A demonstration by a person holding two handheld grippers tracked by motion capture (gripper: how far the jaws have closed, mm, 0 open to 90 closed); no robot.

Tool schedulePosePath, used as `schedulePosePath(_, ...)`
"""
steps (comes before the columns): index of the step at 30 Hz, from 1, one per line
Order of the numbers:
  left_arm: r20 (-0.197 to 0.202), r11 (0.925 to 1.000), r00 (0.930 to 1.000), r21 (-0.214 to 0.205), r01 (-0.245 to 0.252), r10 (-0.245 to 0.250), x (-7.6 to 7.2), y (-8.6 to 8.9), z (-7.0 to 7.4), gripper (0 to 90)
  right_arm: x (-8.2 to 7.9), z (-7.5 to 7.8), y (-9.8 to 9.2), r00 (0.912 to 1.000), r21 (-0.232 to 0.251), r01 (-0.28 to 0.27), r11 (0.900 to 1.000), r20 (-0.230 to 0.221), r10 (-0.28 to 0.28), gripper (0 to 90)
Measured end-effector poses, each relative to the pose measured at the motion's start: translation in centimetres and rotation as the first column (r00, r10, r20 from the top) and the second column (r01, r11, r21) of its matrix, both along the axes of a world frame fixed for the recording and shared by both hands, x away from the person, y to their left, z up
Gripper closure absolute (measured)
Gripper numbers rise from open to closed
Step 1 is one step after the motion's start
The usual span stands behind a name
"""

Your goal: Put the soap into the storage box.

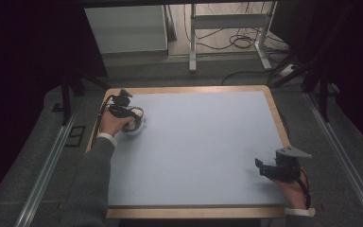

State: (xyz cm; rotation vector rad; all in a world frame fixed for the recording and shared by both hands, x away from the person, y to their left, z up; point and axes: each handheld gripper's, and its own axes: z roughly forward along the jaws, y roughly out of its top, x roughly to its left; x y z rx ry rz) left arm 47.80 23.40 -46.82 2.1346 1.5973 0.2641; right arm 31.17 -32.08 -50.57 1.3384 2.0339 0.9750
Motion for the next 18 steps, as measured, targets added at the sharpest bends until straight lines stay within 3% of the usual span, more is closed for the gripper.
schedulePosePath(7,0.043,0.9992,0.9988,-0.031,0.027,-0.026,-0.6,-0.3,1.3,35.1,0.0,0.0,0.0,1.0000,-0.001,0.001,1.0000,-0.002,-0.001,12.3)
schedulePosePath(9,0.073,0.9978,0.9966,-0.051,0.041,-0.038,-1.2,-0.5,2.0,33.1,0.0,0.0,0.0,1.0000,-0.001,0.001,1.0000,0.000,-0.001,12.3)
schedulePosePath(13,0.095,0.9955,0.9932,-0.061,0.073,-0.067,-1.8,-0.9,2.5,29.4,0.0,0.0,0.0,1.0000,-0.001,0.000,1.0000,0.000,0.000,12.3)
schedulePosePath(15,0.129,0.9912,0.9868,-0.076,0.109,-0.098,-2.7,-1.4,2.8,28.7,0.0,0.0,0.0,1.0000,-0.002,0.000,1.0000,0.000,0.000,12.3)
schedulePosePath(18,0.149,0.9839,0.9784,-0.085,0.157,-0.143,-3.7,-1.9,2.6,27.8,0.0,0.1,0.1,1.0000,0.000,-0.004,1.0000,0.002,0.004,12.3)
